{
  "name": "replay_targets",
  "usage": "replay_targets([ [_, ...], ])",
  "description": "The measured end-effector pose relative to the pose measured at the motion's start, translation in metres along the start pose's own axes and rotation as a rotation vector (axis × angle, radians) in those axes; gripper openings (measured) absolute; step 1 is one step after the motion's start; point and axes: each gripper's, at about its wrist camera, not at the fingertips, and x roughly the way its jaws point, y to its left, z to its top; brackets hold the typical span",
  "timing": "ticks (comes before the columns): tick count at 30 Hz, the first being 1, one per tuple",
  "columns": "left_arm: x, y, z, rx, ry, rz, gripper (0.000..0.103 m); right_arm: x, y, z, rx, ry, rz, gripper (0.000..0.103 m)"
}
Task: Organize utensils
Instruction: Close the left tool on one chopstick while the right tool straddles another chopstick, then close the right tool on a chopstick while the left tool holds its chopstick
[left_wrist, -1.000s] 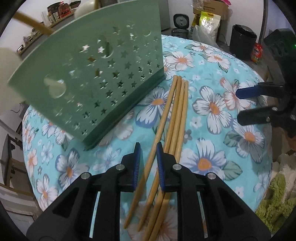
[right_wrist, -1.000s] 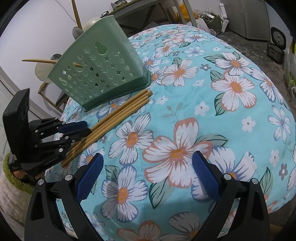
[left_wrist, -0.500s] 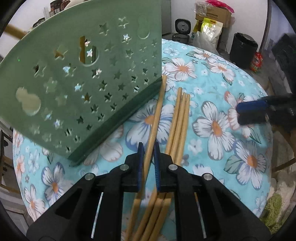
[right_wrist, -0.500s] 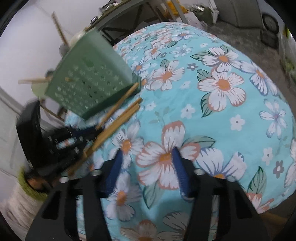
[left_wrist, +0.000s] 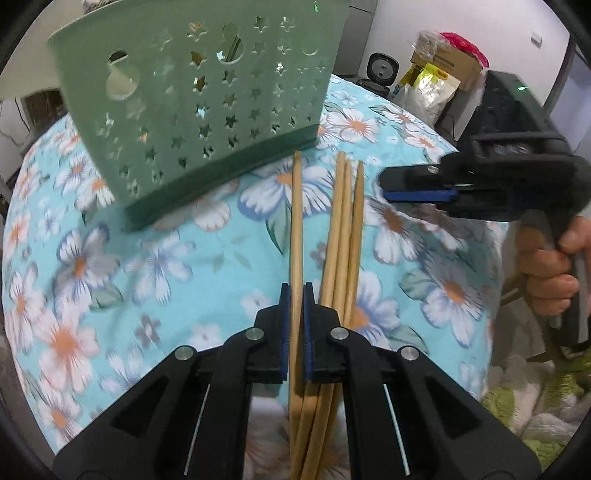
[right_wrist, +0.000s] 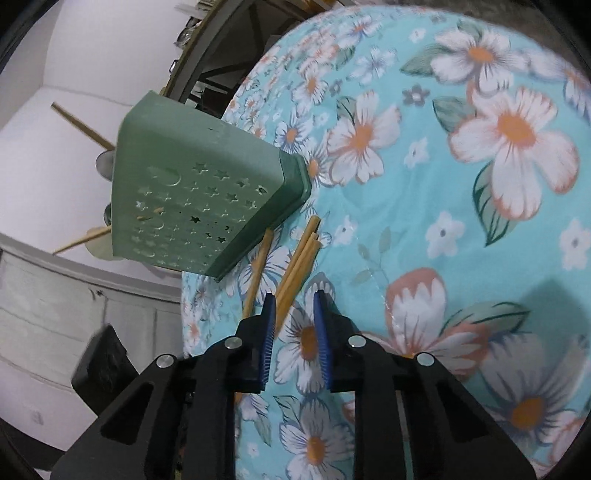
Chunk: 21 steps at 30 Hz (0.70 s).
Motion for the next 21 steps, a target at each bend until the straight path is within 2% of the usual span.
replay_targets([
  [3, -0.002, -0.003, -0.007, -0.007, -0.003, -0.005, 0.006, 0.007, -0.006, 0.003, 0.040, -0.005, 0.024, 0.018],
  [6, -0.002, -0.004, -0.008, -0.022, -0.005, -0.012, 0.006, 0.012, -0.016, 0.005, 0.091, -0.010, 0.045, 0.010],
  [10, -0.003, -0.003, -0.009, -0.028, -0.008, -0.013, 0.006, 0.017, -0.022, 0.008, 0.122, -0.016, 0.067, 0.009],
  [15, -0.010, 0.001, -0.012, -0.031, -0.002, -0.014, 0.006, 0.005, -0.024, 0.001, 0.118, -0.022, 0.075, 0.009],
  [21, -0.016, 0.008, -0.010, -0.030, 0.027, -0.004, 0.006, -0.019, -0.036, -0.004, 0.111, -0.033, 0.044, 0.009],
])
